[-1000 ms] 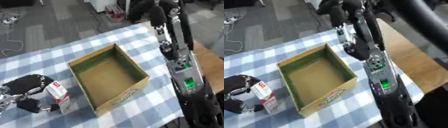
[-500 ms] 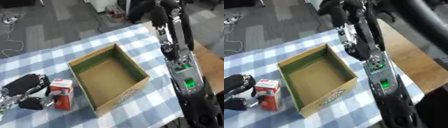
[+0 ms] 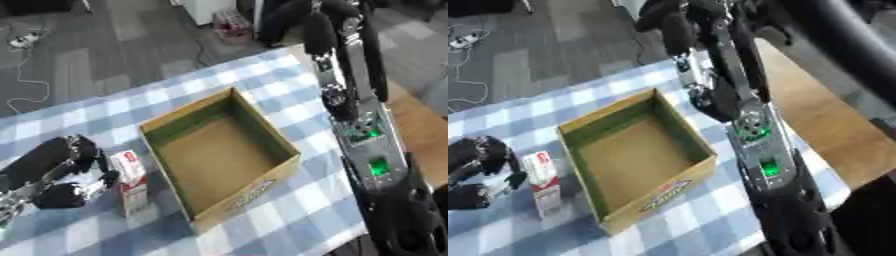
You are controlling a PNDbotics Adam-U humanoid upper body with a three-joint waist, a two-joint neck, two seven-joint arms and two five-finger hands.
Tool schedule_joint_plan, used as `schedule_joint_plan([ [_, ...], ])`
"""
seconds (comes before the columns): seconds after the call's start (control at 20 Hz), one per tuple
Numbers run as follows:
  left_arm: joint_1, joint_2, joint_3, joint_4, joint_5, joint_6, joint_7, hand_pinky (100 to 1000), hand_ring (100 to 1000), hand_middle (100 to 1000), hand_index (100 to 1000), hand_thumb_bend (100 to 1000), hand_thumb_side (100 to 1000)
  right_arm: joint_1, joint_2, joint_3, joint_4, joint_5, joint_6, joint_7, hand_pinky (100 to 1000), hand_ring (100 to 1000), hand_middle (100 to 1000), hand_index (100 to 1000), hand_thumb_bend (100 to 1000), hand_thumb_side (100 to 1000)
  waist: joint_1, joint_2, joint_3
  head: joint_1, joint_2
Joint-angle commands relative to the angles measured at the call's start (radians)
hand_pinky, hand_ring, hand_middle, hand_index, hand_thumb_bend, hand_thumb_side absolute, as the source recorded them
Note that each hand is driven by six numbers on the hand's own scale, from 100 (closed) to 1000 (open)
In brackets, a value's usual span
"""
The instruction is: Pick up objects on the table and place them in the box.
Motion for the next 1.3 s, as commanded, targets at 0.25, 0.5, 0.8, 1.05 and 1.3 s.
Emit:
schedule_joint_plan([
  [0.25, -0.015, 0.003, 0.0, -0.087, -0.035, 0.108, -0.235, 987, 1000, 963, 949, 709, 1000, -0.011, -0.008, -0.002, -0.013, 0.003, 0.004, 0.012, 455, 506, 542, 591, 100, 1000, 0.0, -0.012, -0.001, -0.017, -0.014],
  [0.5, -0.018, -0.011, -0.008, -0.132, -0.03, 0.128, -0.307, 1000, 1000, 967, 946, 754, 1000, -0.016, -0.003, -0.003, -0.013, 0.002, 0.003, 0.015, 456, 508, 543, 591, 100, 1000, 0.001, -0.011, -0.008, -0.036, -0.033],
  [0.8, -0.018, -0.024, -0.013, -0.126, -0.031, 0.126, -0.333, 1000, 1000, 967, 944, 789, 1000, -0.021, 0.005, -0.002, -0.013, 0.001, 0.002, 0.016, 456, 509, 543, 591, 100, 1000, 0.0, -0.007, -0.017, -0.045, -0.031],
  [1.05, -0.017, -0.04, -0.026, -0.067, -0.087, 0.109, -0.363, 1000, 1000, 983, 976, 721, 1000, -0.023, 0.008, -0.001, -0.013, 0.002, 0.0, 0.017, 456, 509, 543, 591, 100, 1000, -0.001, -0.004, -0.021, -0.039, -0.014],
  [1.3, -0.014, -0.044, -0.027, -0.035, -0.162, 0.115, -0.377, 288, 434, 603, 842, 211, 940, -0.025, 0.01, -0.002, -0.013, 0.002, -0.001, 0.014, 454, 507, 540, 589, 100, 1000, -0.002, -0.003, -0.022, -0.033, -0.001],
])
